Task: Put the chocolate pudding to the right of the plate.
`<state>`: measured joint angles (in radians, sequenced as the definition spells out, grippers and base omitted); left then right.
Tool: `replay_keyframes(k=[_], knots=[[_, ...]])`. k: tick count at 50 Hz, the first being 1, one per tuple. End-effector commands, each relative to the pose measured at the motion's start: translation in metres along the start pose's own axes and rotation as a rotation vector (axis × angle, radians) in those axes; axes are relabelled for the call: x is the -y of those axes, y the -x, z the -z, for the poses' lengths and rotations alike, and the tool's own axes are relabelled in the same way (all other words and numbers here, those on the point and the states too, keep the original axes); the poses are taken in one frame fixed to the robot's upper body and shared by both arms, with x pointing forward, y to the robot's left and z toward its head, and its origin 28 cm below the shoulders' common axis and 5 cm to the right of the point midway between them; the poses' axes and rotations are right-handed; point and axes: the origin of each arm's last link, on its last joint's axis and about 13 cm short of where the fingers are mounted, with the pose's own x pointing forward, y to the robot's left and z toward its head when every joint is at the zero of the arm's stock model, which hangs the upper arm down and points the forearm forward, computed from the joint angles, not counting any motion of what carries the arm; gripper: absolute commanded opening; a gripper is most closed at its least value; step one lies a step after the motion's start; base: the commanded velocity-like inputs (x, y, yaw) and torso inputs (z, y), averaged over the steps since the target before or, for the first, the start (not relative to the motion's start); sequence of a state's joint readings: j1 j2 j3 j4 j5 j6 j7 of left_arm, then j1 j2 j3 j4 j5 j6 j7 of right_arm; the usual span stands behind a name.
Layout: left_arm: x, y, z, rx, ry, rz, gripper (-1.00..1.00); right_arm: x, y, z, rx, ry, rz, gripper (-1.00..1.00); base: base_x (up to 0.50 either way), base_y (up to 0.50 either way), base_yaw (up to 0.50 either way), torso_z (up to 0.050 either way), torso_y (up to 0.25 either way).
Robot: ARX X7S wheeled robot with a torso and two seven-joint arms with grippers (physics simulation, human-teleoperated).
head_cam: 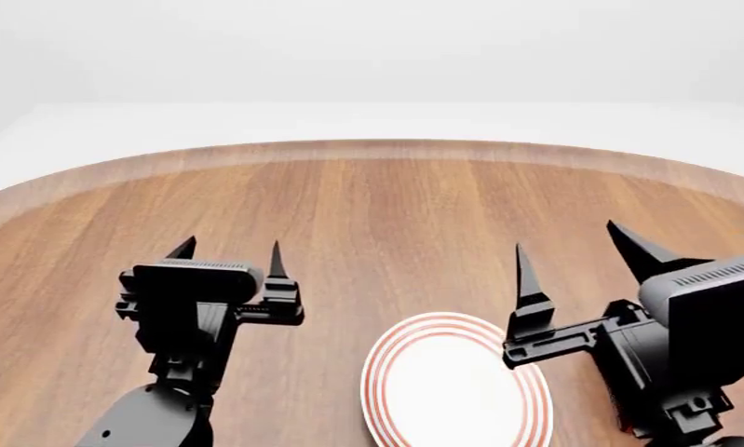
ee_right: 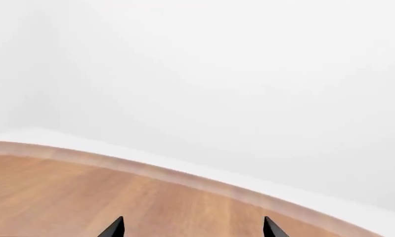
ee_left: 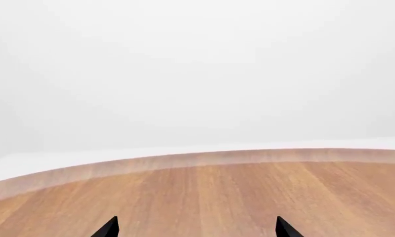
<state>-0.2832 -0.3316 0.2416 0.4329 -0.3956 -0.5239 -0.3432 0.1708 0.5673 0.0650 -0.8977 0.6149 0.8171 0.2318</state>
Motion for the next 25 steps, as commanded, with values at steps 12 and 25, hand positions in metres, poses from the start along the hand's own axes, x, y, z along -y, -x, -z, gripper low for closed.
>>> replay_keyframes(k=[12,25], knots=[[0.002,-0.001,-0.001,0.001,-0.005,0.012,1.00,-0.009,-0.006,0.000,0.031,-0.020,-0.058,1.00,0.00,0.00,0.00,0.000,0.000],[0.005,-0.003,-0.006,0.011,-0.009,0.027,1.00,-0.016,-0.023,0.003,0.042,-0.031,-0.117,1.00,0.00,0.00,0.00,0.000,0.000]])
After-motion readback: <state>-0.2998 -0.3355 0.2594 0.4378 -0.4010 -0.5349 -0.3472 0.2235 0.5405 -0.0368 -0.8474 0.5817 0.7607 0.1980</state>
